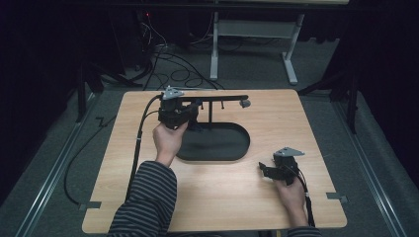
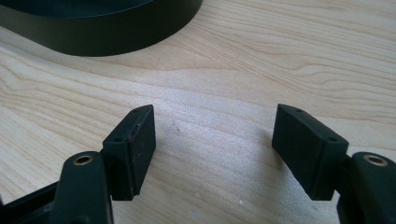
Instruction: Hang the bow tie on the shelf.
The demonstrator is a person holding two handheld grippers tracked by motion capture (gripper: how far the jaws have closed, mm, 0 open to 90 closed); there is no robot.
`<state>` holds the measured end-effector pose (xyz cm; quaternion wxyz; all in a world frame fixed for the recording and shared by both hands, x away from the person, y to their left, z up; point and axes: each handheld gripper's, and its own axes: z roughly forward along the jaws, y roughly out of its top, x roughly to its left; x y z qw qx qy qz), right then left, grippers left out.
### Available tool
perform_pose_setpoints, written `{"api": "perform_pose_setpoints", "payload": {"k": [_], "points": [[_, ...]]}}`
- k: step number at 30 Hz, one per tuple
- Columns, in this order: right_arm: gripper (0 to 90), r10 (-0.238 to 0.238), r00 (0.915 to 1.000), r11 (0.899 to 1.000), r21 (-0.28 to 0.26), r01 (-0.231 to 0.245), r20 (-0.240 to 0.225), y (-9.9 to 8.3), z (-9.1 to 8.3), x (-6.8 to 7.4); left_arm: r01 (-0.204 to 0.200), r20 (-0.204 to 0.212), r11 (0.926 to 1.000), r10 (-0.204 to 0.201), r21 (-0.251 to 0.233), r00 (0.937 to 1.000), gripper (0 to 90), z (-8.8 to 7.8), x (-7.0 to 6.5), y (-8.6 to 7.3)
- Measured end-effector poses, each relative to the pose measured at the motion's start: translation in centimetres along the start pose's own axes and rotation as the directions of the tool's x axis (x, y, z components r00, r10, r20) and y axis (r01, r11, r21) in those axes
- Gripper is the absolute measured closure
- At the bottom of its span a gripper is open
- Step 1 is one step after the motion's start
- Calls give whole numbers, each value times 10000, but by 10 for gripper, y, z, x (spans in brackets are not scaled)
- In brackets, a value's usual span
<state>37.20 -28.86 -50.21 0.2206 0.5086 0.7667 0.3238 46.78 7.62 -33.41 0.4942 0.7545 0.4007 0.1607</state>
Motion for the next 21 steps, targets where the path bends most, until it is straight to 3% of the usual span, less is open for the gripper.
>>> {"api": "perform_pose_setpoints", "payload": {"k": [21], "points": [[317, 72, 10000, 10000, -10, -72, -39, 0, 0, 0, -214, -45, 9996, 215, 164, 9998, 863, 21, -11, 7]]}}
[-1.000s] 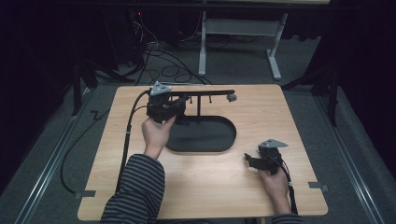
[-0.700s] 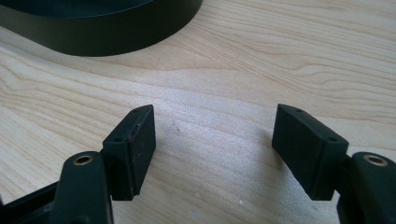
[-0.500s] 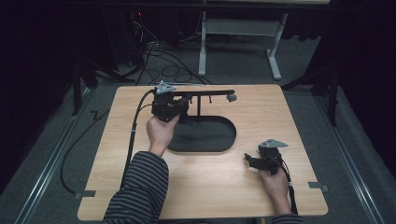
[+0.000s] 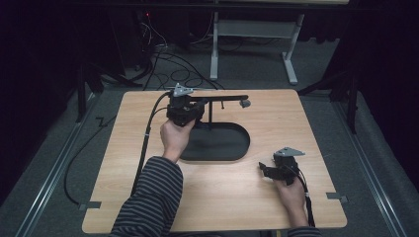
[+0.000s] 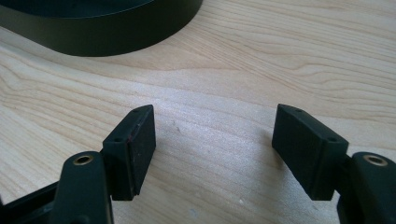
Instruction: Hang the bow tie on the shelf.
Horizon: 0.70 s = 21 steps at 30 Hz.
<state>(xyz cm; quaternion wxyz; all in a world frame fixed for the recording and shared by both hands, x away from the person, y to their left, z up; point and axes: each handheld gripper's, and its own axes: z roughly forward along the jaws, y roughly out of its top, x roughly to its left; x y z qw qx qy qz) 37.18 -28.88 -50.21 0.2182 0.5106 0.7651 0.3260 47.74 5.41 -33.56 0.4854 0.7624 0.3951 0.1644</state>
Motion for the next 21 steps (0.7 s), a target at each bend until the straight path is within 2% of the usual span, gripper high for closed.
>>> {"api": "perform_pose_setpoints", "payload": {"k": [21], "points": [[317, 0, 10000, 10000, -14, 0, -34, 0, 0, -1, -37, 21, 9996, 36, 291, 10000, 851, 16, -4, 0]]}}
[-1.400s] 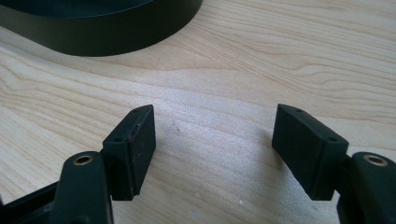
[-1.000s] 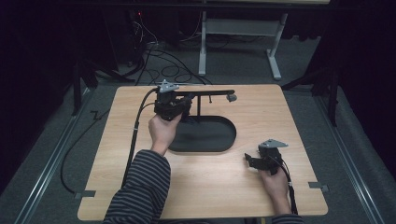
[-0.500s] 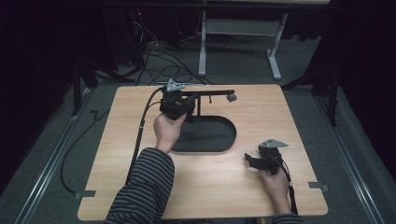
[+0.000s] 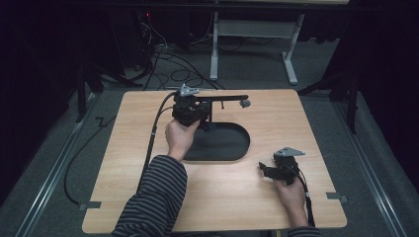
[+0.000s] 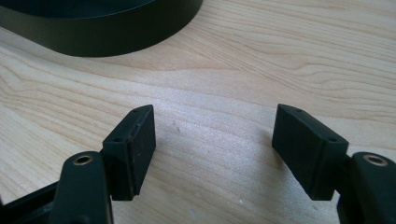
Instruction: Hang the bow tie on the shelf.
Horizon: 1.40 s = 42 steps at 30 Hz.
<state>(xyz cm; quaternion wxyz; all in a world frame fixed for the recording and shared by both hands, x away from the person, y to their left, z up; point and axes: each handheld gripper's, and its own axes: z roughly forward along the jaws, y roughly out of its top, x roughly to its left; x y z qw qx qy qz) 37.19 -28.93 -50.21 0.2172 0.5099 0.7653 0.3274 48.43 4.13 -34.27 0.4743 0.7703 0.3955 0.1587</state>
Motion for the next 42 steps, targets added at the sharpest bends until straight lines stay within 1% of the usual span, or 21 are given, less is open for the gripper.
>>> {"api": "perform_pose_setpoints", "payload": {"k": [9, 19, 27, 33, 38, 39, 42], "points": [[317, -6, 10000, 10000, -1, 6, 1, 0, 0, 0, -102, -30, 9998, 102, 185, 9999, 820, -1, -2, -1], [317, 22, 10000, 10000, 4, -22, -19, 0, 0, 0, 50, 39, 9994, -51, 339, 10000, 817, 1, -2, -10], [316, 7, 10000, 10000, -1, -7, -17, 0, 0, 0, 66, 3, 9988, -66, 481, 10000, 816, 5, -3, -15], [316, 9, 10000, 10000, -1, -9, -22, 0, 0, 0, 107, -4, 9990, -107, 442, 9999, 797, 3, -2, -19], [316, 1, 10000, 10000, -2, -1, -15, 0, 0, 0, 99, -11, 9995, -99, 289, 10000, 745, -1, -3, -22], [316, 6, 10000, 10000, 1, -6, -11, 0, 0, 0, 106, 0, 9996, -106, 256, 9999, 722, -2, -2, -22], [316, -4, 10000, 10000, -2, 4, -13, 0, 0, 0, 19, -106, 9997, -17, 250, 9999, 711, -4, -2, -23]]}}
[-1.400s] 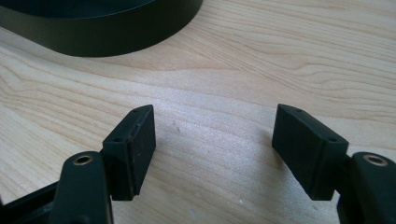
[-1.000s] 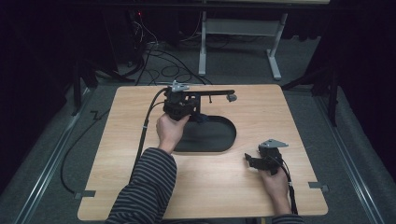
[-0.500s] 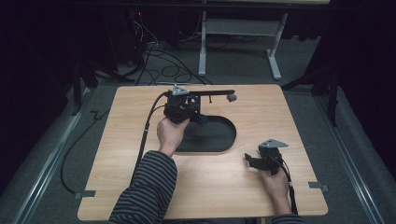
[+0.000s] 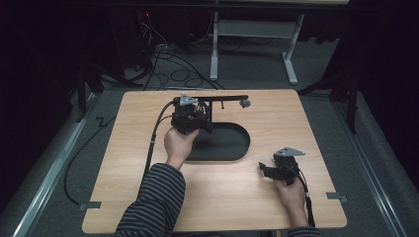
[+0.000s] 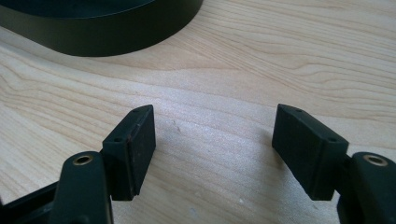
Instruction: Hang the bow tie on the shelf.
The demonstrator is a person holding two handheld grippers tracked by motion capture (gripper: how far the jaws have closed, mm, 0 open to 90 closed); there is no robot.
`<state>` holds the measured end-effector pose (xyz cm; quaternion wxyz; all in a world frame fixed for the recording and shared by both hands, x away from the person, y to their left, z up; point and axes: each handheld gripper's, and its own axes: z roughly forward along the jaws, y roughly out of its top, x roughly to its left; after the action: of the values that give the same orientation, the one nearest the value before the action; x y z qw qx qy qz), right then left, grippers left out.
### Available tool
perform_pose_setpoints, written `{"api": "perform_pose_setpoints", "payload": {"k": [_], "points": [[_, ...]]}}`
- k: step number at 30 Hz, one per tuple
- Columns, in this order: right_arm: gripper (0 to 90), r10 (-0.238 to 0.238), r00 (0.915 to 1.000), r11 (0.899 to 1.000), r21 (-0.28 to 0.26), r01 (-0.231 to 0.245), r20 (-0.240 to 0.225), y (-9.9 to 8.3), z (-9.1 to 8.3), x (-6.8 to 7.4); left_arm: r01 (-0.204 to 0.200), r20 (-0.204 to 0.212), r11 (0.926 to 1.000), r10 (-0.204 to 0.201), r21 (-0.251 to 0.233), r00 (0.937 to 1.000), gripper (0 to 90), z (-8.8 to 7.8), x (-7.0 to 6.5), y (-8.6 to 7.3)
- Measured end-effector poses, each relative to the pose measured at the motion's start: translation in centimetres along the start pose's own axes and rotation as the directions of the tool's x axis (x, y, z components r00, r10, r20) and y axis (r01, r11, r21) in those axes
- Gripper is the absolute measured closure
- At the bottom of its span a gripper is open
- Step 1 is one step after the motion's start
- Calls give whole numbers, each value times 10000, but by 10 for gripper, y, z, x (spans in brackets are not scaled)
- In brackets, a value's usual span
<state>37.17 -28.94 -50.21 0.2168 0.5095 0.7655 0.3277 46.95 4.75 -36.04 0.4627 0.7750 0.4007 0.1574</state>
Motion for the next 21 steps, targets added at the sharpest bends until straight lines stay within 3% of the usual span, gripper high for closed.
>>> {"api": "perform_pose_setpoints", "payload": {"k": [21], "points": [[316, -6, 10000, 10000, 2, 6, -3, 0, 0, 0, -188, -163, 9991, 182, -375, 9997, 634, -29, 4, -9]]}}
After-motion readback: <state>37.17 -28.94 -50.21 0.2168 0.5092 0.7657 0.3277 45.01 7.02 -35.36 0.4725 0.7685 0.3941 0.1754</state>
